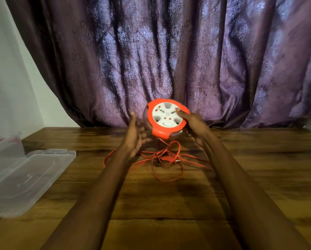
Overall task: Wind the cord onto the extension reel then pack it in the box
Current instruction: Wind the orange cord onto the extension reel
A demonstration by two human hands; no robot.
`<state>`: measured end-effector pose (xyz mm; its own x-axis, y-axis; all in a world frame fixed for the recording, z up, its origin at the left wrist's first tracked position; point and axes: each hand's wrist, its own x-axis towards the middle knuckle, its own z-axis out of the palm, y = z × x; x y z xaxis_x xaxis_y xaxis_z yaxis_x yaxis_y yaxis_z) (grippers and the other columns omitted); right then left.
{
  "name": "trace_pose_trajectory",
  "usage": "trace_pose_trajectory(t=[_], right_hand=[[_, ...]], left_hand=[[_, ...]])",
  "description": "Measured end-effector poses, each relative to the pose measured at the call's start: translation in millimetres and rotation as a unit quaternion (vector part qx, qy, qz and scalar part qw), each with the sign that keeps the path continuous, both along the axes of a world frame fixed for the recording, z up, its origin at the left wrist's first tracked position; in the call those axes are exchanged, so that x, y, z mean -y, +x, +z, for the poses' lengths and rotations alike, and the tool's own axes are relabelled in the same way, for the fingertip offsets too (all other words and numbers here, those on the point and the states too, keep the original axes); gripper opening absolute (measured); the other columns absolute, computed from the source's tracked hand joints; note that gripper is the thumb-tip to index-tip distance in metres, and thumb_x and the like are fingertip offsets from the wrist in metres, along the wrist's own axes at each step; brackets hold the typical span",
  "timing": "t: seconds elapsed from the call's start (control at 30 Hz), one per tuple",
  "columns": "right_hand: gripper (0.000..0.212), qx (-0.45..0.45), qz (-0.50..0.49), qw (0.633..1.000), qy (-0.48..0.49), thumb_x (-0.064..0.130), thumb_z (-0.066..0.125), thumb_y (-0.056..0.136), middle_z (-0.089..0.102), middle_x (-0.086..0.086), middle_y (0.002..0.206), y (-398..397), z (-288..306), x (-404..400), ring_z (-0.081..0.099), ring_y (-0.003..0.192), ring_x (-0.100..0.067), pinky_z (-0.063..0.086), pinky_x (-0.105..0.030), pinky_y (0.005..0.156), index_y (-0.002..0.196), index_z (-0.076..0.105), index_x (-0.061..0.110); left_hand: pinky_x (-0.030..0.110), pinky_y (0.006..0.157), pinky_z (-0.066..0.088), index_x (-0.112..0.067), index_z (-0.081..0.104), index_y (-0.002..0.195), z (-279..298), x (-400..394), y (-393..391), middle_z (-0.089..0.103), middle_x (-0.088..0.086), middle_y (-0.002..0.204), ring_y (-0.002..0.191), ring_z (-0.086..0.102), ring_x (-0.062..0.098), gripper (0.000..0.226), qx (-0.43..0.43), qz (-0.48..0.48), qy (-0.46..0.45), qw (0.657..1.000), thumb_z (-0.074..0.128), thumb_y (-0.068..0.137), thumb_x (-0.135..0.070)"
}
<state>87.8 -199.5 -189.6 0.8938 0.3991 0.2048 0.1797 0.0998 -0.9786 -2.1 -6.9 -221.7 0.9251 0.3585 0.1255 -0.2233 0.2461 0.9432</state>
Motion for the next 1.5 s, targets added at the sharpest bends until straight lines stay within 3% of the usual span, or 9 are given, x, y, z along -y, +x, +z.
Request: trace_pose_trajectory(t=[0.13, 0.23, 0.33, 0.53, 0.73, 0.9, 1.07, 1.27, 1.5], right_hand=[[0.037, -0.039, -0.057, 0.994, 0.087, 0.047, 0.066, 0.089, 0.054, 0.006, 0.044, 17, -7, 11, 0.038, 0.033, -0.007, 0.023, -0.015, 0.034, 0.069, 0.07, 0.016], [0.033, -0.048, -0.071, 0.983, 0.161, 0.046, 0.064, 0.092, 0.062, 0.004, 0.058, 22, -9, 15, 0.045, 0.039, -0.007, 0.027, -0.016, 0.034, 0.091, 0.072, 0.014], [0.038, -0.055, -0.08, 0.963, 0.252, 0.04, 0.061, 0.096, 0.073, 0.001, 0.084, 22, -6, 15, 0.058, 0.048, -0.003, 0.038, -0.016, 0.036, 0.118, 0.069, 0.011], [0.037, -0.027, -0.142, 0.951, 0.273, 0.045, 0.06, 0.096, 0.067, -0.003, 0.082, 35, -5, 34, 0.045, 0.045, -0.007, 0.03, -0.016, 0.035, 0.114, 0.067, 0.014], [0.021, 0.007, -0.191, 0.961, 0.2, 0.036, 0.063, 0.096, 0.05, -0.003, 0.063, 43, -25, 38, 0.035, 0.034, -0.003, 0.026, -0.013, 0.035, 0.086, 0.061, 0.018], [0.025, -0.033, -0.186, 0.962, 0.199, 0.027, 0.065, 0.095, 0.062, 0.0, 0.074, 40, -32, 28, 0.05, 0.037, 0.003, 0.036, -0.013, 0.034, 0.111, 0.066, 0.008], [0.032, -0.068, -0.19, 0.96, 0.194, 0.028, 0.065, 0.094, 0.058, 0.011, 0.048, 41, -40, 17, 0.046, 0.033, 0.001, 0.034, -0.014, 0.033, 0.111, 0.069, 0.001], [0.034, -0.122, -0.211, 0.947, 0.21, 0.033, 0.062, 0.095, 0.07, -0.016, 0.111, 44, -50, 11, 0.064, 0.088, -0.031, 0.047, -0.037, 0.069, 0.118, 0.064, 0.008], [0.044, -0.163, -0.231, 0.925, 0.252, 0.04, 0.058, 0.097, 0.06, -0.011, 0.088, 50, -53, 27, 0.048, 0.055, -0.019, 0.041, -0.03, 0.054, 0.127, 0.058, 0.008]], left_hand=[[0.031, 0.08, 0.055, -0.012, 0.065, 0.108, -13, 21, 2, 0.074, 0.012, 0.092, 0.079, 0.071, 0.019, 0.065, -0.056, -0.099, 0.128, 0.985, 0.026, 0.097, -0.063], [0.022, 0.067, 0.052, -0.01, 0.069, 0.103, -22, 30, 9, 0.073, 0.001, 0.083, 0.067, 0.065, 0.008, 0.018, 0.023, -0.078, 0.156, 0.984, 0.058, 0.096, -0.023], [0.014, 0.06, 0.05, -0.012, 0.069, 0.098, -22, 34, 11, 0.074, -0.007, 0.076, 0.063, 0.063, 0.001, 0.019, 0.046, -0.071, 0.215, 0.973, 0.058, 0.092, 0.003], [0.052, 0.079, 0.055, -0.016, 0.071, 0.088, -30, 20, 10, 0.074, 0.018, 0.09, 0.077, 0.065, 0.024, 0.021, -0.028, 0.01, 0.416, 0.909, 0.057, 0.086, 0.0], [0.032, 0.08, 0.051, -0.027, 0.069, 0.105, -30, -14, 6, 0.073, 0.003, 0.102, 0.097, 0.066, 0.025, 0.022, -0.108, 0.195, 0.587, 0.778, 0.058, 0.086, -0.026], [0.025, 0.068, 0.04, -0.037, 0.067, 0.102, -33, -11, 8, 0.065, -0.01, 0.08, 0.087, 0.067, 0.018, 0.019, -0.108, 0.174, 0.566, 0.799, 0.064, 0.083, -0.034], [0.029, 0.073, 0.049, -0.031, 0.069, 0.094, -36, -16, 4, 0.074, -0.002, 0.098, 0.094, 0.069, 0.022, 0.016, -0.131, 0.198, 0.575, 0.783, 0.057, 0.083, -0.03], [0.041, 0.091, 0.052, -0.02, 0.064, 0.097, -36, -21, -1, 0.071, 0.013, 0.11, 0.105, 0.065, 0.034, 0.016, -0.187, 0.253, 0.562, 0.765, 0.056, 0.087, -0.03], [0.039, 0.087, 0.053, -0.016, 0.068, 0.1, -38, -36, -7, 0.07, 0.017, 0.11, 0.103, 0.066, 0.035, 0.026, -0.223, 0.286, 0.513, 0.778, 0.053, 0.083, -0.028]])
